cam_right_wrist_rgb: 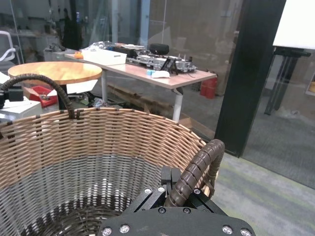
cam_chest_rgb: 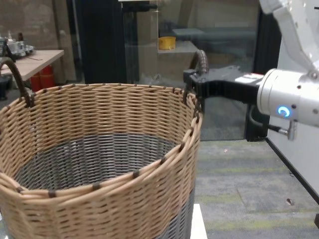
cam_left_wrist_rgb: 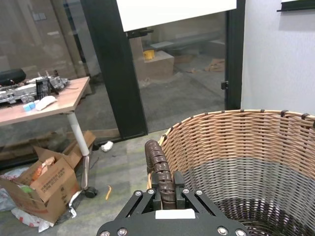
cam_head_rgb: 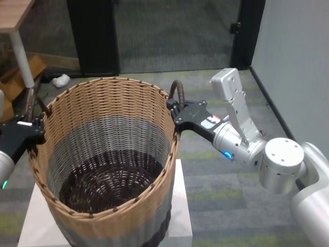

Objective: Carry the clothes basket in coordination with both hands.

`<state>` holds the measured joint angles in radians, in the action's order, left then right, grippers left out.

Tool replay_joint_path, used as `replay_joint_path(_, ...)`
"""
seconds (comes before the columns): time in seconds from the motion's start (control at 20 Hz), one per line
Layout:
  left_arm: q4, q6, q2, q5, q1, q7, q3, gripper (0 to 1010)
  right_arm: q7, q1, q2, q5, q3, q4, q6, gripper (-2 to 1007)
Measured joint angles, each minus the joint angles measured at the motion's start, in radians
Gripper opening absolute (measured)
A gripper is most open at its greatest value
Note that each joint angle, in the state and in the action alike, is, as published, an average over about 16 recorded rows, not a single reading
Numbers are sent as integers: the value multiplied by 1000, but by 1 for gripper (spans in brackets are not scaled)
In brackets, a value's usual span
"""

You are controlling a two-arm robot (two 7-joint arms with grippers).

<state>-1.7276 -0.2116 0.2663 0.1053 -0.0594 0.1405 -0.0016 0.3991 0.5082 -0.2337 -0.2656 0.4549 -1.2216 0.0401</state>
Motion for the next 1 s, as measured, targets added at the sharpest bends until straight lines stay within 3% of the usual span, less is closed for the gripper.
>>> replay_joint_path(0.65, 96, 134, -31, -63, -16, -13, -13, 167, 23, 36, 57, 23, 5, 118, -61, 10)
replay_joint_path(1.0, 165, 205, -48, -74, -34, -5, -17, 167, 29, 59, 80, 38, 7, 173, -93, 10)
